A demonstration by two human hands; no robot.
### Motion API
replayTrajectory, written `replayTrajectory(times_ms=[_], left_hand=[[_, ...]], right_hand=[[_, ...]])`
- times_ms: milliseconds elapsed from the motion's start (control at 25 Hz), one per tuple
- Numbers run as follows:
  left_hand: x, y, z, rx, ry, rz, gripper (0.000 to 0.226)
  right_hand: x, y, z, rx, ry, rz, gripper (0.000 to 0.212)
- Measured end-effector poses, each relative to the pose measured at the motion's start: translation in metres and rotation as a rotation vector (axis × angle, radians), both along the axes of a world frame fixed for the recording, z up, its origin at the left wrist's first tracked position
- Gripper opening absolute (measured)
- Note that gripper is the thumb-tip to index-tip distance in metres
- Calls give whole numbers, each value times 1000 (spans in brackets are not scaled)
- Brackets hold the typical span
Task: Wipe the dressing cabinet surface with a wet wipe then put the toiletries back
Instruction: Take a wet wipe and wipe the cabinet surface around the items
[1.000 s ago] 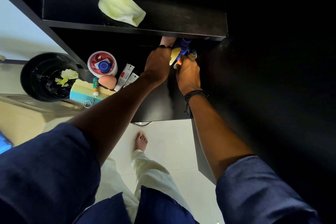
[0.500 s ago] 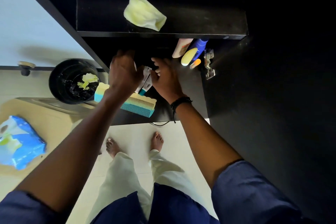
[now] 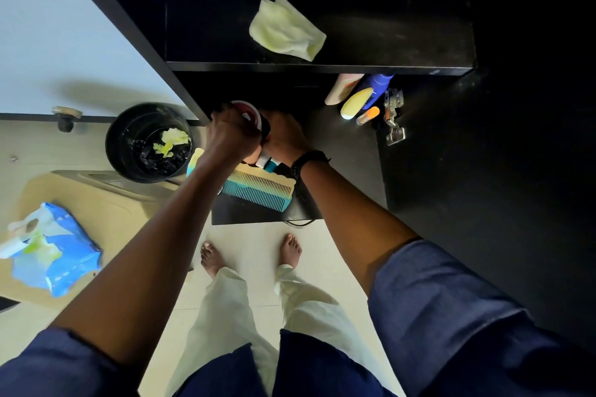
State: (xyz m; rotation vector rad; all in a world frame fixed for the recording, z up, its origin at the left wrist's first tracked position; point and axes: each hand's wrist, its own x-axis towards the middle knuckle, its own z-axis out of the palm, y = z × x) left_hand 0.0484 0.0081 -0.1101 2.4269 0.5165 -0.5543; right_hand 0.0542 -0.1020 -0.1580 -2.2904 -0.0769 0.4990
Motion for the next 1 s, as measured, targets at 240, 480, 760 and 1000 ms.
replayTrajectory(times_ms=[240,480,760,1000], left_hand=[[1,-4,0,7,-29,47,60],[2,-5,17,4,-152,66,37],[1,-50,32,-117,-232,-5,32],[-20,-113,9,-203,-257,-260,44]], right_hand=[[2,2,-7,27,23,35,34],[7,-12,-12,55,-29,-7,60],[-15,-65,4,168,-135,-189,52],[-64,-124,3,90,-137,-426,44]])
